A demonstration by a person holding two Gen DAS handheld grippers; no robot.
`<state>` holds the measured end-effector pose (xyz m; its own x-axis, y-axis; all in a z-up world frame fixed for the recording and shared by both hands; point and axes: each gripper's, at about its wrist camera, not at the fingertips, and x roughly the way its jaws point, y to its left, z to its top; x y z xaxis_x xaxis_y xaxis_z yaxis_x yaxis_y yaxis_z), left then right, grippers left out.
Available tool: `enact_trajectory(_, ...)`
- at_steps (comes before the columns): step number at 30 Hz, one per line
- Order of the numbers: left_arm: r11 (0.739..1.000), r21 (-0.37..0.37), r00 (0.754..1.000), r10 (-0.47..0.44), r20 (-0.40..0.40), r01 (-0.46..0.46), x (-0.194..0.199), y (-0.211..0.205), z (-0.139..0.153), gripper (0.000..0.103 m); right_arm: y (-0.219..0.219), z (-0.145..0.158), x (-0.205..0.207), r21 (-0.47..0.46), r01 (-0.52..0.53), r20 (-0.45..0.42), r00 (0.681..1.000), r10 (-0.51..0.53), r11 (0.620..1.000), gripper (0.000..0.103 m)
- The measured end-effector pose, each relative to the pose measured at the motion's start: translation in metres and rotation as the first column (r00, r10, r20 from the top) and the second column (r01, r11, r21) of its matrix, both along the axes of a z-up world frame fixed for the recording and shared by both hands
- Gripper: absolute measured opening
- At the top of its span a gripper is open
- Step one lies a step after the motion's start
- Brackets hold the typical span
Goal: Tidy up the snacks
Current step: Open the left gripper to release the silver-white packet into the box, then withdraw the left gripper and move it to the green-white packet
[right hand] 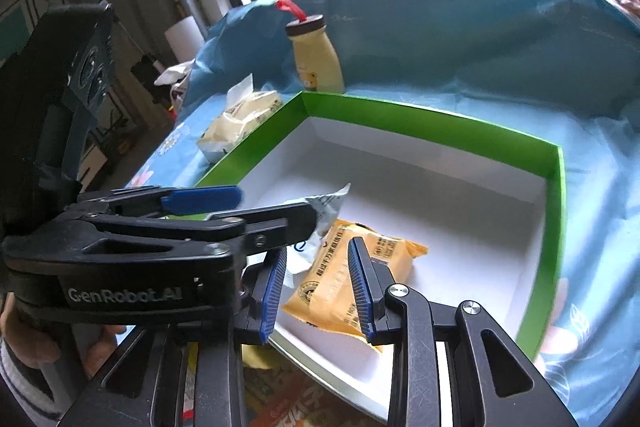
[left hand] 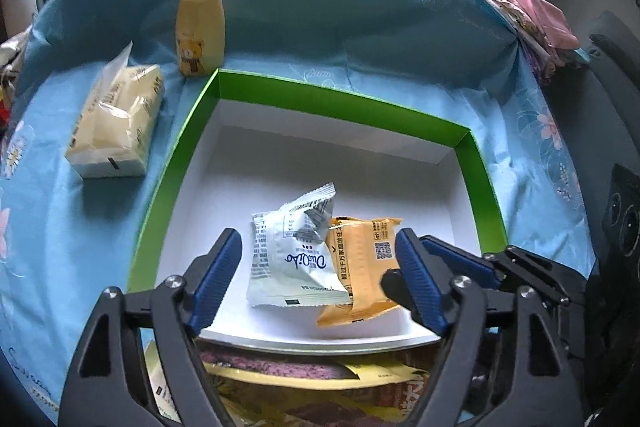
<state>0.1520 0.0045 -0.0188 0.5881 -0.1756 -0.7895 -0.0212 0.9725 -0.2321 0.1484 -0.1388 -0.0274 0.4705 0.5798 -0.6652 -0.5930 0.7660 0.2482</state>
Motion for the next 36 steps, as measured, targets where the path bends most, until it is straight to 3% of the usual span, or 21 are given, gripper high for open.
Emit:
enact_trajectory(5,0.998,0.069,1.000,0.011,0.028,-0.013,-0.010,-0.005,0.010,0.081,-0.017,0.012,-0.010,0.000,0.063,0.029,0.998,-0.063,0.998,0.049)
enact_trajectory(8,0.996,0.090,0.998,0.020,0.054,-0.025,-0.017,-0.007,0.015,0.088,-0.027,0.020,-0.018,0.004,0.101,0.045,0.994,-0.101,0.995,0.059)
enact_trajectory(17,0.984,0.165,0.992,0.056,0.114,-0.075,-0.045,-0.013,0.033,0.088,-0.050,0.036,-0.045,-0.013,0.161,0.084,0.984,-0.159,0.987,0.072)
enact_trajectory(21,0.978,0.189,0.990,0.070,0.121,-0.093,-0.060,-0.013,0.036,0.088,-0.055,0.040,-0.055,-0.010,0.164,0.085,0.983,-0.163,0.986,0.072)
enact_trajectory(31,0.989,0.103,0.989,0.089,0.116,-0.102,-0.096,0.005,0.048,0.089,-0.066,0.048,-0.086,0.011,0.170,0.083,0.982,-0.171,0.985,0.072)
enact_trajectory(34,0.989,0.085,0.987,0.112,0.113,-0.122,-0.109,0.014,0.048,0.102,-0.067,0.048,-0.092,0.017,0.166,0.079,0.983,-0.167,0.986,0.073)
enact_trajectory(36,0.988,0.075,0.985,0.126,0.116,-0.136,-0.117,0.020,0.047,0.103,-0.067,0.047,-0.096,0.026,0.160,0.071,0.984,-0.162,0.987,0.073)
